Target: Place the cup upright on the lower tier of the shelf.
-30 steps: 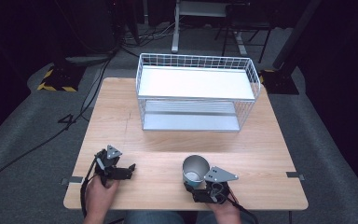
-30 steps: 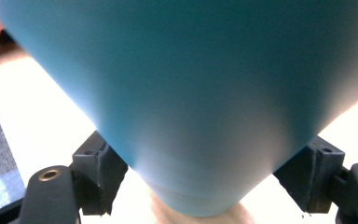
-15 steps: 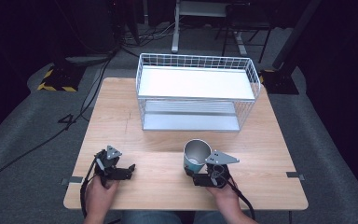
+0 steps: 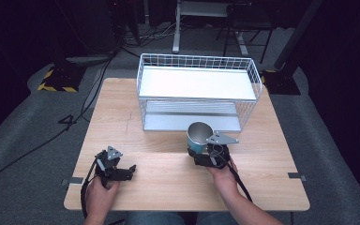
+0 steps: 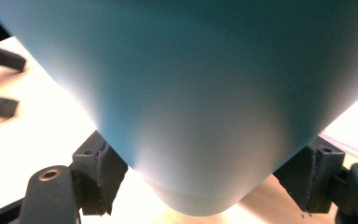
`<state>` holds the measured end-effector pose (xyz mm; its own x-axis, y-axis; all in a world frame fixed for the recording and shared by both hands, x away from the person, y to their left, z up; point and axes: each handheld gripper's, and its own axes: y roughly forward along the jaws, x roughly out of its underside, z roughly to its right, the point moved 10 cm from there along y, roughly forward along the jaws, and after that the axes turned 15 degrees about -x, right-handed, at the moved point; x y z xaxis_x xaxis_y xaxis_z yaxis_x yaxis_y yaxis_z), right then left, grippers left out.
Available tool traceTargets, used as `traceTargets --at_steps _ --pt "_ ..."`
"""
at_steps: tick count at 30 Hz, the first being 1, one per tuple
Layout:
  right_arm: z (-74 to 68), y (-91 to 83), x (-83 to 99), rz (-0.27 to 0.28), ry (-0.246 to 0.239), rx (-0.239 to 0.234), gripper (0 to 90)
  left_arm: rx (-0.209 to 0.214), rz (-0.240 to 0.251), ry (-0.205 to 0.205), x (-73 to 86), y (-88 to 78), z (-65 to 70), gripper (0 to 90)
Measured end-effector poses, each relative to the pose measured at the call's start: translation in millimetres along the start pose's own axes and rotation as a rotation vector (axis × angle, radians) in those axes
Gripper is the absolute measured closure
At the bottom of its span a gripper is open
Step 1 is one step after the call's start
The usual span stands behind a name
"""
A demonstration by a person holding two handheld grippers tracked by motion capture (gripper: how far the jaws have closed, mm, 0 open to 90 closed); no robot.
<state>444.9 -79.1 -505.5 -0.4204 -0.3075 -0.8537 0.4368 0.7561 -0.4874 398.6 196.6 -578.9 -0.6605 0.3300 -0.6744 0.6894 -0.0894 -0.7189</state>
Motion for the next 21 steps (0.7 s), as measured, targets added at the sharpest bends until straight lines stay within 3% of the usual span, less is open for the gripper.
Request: traceTargets --at_steps 6,21 --pt "26.2 9.6 -16.2 0.002 0.003 0.057 25.0 0.001 -0.001 -0.003 -0.7 0.8 -0.1 4.9" --pt "71.0 45.6 -35.0 -0.019 0.012 0.163 25.0 -0.001 0.000 -0.004 -0.9 0.9 -0.3 4.8"
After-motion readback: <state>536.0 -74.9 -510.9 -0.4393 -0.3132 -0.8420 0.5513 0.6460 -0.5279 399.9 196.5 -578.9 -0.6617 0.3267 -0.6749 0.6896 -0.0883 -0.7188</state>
